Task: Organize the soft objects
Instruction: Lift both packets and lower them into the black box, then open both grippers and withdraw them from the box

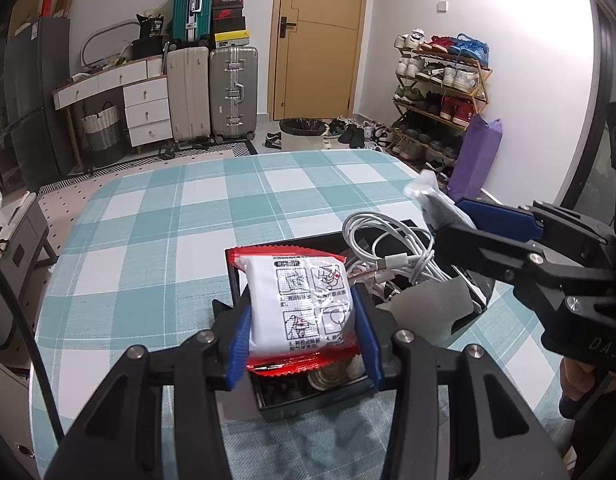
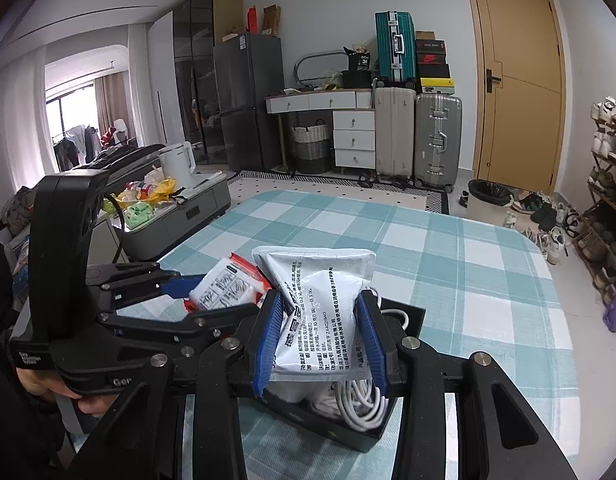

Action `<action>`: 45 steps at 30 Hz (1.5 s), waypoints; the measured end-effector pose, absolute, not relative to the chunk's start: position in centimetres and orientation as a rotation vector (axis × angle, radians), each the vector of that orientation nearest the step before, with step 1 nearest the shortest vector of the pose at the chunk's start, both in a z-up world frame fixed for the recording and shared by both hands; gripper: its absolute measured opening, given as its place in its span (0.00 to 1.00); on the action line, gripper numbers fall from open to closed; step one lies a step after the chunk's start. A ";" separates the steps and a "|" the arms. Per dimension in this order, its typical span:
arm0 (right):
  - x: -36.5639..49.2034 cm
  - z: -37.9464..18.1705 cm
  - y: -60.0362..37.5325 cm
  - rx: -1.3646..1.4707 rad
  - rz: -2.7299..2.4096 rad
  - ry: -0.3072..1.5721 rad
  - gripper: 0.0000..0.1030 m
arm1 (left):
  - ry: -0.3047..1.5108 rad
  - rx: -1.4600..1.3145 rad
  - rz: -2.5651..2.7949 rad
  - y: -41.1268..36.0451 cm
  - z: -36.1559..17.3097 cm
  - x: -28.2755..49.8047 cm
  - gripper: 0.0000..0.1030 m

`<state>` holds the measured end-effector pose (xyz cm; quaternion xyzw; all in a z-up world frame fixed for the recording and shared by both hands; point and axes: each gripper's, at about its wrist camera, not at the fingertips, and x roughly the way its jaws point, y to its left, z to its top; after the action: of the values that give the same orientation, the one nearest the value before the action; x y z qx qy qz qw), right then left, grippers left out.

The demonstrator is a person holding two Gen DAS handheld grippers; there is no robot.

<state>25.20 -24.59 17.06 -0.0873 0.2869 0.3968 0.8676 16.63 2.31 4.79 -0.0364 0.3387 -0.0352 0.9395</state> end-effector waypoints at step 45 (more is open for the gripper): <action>26.6 16.1 -23.4 -0.357 0.803 0.609 0.83 | 0.716 -0.087 -0.053 2.9 3.9 17.5 0.67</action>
<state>26.61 -23.39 16.14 -0.1699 0.2900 0.3829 0.8605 17.47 2.93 3.91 -0.0426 0.3501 -0.0260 0.9354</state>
